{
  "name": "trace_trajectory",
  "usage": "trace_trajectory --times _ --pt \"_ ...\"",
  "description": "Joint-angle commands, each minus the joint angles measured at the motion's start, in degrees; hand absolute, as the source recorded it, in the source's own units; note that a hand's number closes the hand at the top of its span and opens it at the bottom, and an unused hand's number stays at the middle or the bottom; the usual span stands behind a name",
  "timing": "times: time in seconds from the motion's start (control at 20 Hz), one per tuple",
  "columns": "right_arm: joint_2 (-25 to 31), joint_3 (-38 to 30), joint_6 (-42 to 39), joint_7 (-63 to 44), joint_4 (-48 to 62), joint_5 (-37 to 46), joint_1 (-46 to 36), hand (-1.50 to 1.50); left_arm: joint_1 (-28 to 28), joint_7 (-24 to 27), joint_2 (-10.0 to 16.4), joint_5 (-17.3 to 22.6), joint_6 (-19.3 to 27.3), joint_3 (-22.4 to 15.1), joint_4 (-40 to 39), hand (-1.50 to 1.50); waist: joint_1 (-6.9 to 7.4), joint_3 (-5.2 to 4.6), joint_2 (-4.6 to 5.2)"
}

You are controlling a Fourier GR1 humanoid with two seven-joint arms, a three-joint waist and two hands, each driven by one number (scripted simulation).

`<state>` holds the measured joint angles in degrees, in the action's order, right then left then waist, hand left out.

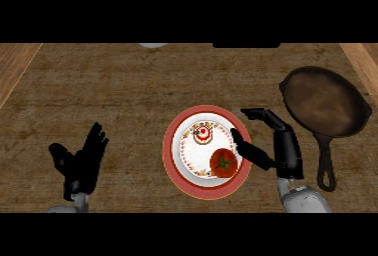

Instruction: Pick the cupcake from the plate and place it in the pan

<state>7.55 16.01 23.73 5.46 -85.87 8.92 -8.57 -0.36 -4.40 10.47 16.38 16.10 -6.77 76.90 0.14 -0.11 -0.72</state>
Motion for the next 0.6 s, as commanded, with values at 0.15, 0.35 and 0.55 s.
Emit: trace_trajectory --times 0.15,0.35,0.55 --pt "-7.36 16.7 26.46 -4.18 0.84 22.26 11.54 -1.5 2.02 -1.34 -2.87 1.02 1.91 -0.64 2.84 0.0 -0.62 -0.08 0.01" --pt "-7.48 21.56 33.01 -21.34 2.26 35.74 8.52 -1.5 3.17 -1.24 0.25 2.17 -1.12 1.05 3.96 0.0 -0.03 -0.15 0.32" --pt "-7.52 17.98 24.42 -39.51 2.04 47.46 0.85 -1.5 3.32 0.48 -2.4 0.9 0.29 -0.17 2.56 0.0 -0.35 -0.15 0.5"
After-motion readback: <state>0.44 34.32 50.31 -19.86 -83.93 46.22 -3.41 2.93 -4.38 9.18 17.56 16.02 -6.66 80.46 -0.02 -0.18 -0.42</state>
